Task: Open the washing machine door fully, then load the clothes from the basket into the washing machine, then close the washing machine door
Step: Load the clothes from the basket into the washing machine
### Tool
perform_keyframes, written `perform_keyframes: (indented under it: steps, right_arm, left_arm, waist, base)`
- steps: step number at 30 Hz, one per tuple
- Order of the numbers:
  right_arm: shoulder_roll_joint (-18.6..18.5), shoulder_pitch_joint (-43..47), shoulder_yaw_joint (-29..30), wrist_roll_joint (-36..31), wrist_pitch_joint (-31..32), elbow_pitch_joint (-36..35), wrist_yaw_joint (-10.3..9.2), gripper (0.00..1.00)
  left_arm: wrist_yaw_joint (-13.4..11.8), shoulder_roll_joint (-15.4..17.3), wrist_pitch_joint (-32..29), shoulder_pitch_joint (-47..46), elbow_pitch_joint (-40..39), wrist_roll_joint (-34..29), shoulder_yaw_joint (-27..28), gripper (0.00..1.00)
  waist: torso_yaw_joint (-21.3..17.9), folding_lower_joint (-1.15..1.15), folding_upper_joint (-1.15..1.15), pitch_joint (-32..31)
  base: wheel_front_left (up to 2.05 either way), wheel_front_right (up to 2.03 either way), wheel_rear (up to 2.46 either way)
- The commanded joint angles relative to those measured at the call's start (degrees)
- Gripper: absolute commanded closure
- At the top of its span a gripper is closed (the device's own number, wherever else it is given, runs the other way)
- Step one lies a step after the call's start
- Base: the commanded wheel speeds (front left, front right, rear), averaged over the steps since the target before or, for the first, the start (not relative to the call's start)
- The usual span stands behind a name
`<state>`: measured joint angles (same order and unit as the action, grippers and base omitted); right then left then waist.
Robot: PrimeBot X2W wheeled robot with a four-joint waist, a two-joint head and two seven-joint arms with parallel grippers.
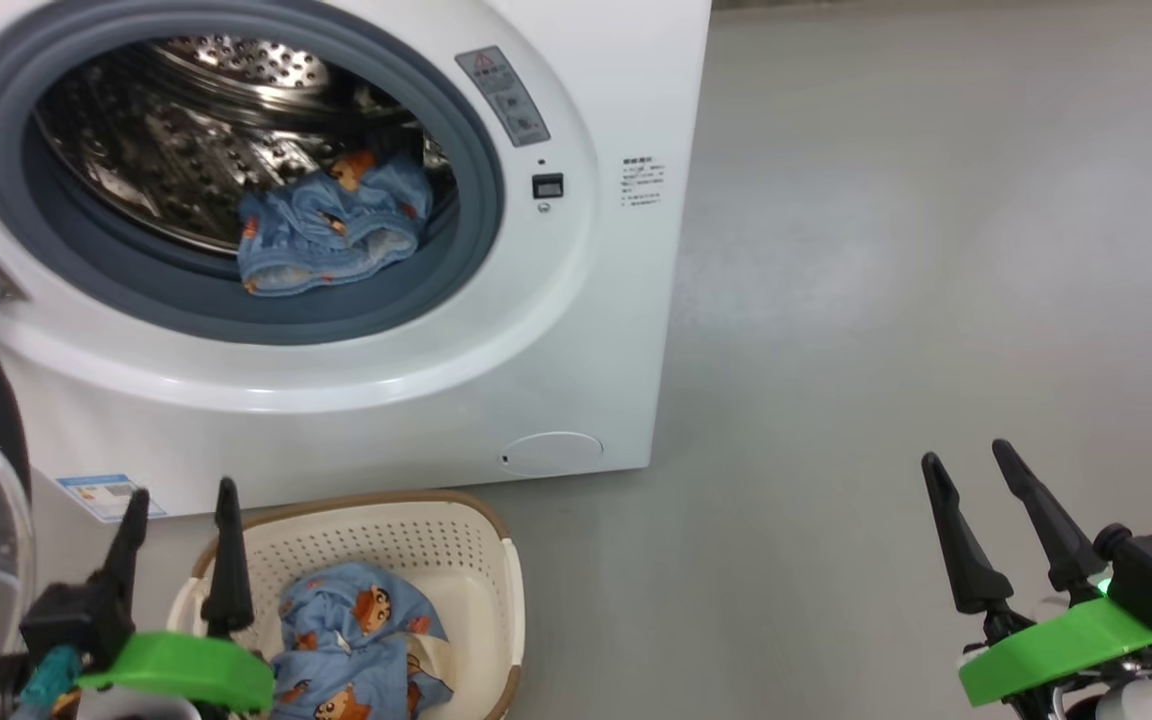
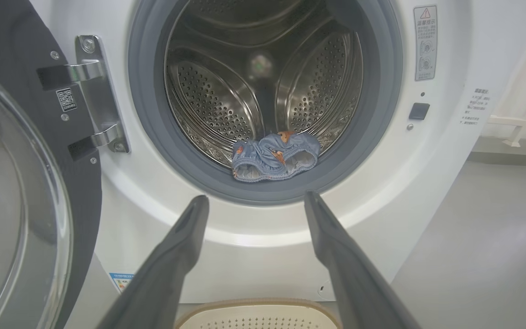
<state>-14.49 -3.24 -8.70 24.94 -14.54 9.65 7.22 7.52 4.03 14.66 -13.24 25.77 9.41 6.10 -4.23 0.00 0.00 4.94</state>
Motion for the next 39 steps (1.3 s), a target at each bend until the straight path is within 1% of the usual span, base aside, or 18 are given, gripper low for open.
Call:
perform_keyframes:
  steps: [1,8,20,33,39]
  right_arm:
    - [-1.12,0.42,-0.28,0.24,-0.46,-1.52,0.26,0.00]
    - [-1.18,1.85,0.60,0.27,-0.46,-1.74,0.26,0.00]
    - [-1.28,2.67,1.70,0.10,-0.46,-2.28,0.26,0.00]
    - [-1.18,1.91,1.88,-0.09,-0.46,-2.56,0.26,0.00]
    - [-0.88,0.96,1.74,-0.09,-0.46,-2.77,0.26,0.00]
  left_arm:
    - [-0.04,0.92,0.34,0.73,-2.23,-0.44,1.57,0.00]
    - [-0.03,1.27,0.34,4.29,-4.16,-0.18,1.08,0.00]
    - [-0.03,0.87,0.34,8.83,-9.12,0.11,2.60,0.00]
    - [-0.03,0.40,0.34,8.98,-10.82,0.08,2.98,0.00]
    - [-0.03,0.41,0.34,8.39,-9.36,0.40,2.69,0.00]
  waist:
    - [0.96,0.00,0.00,-1.22]
    - [1.47,0.00,0.00,-2.19]
    - [1.62,0.00,0.00,-2.21]
    - [1.33,0.00,0.00,-1.06]
    - [0.92,0.00,0.00,0.49]
  base:
    - [0.00,0.00,0.00]
    - [0.00,0.00,0.00]
    - [0.00,0.00,0.00]
    - [0.00,0.00,0.00]
    - [0.00,0.00,0.00]
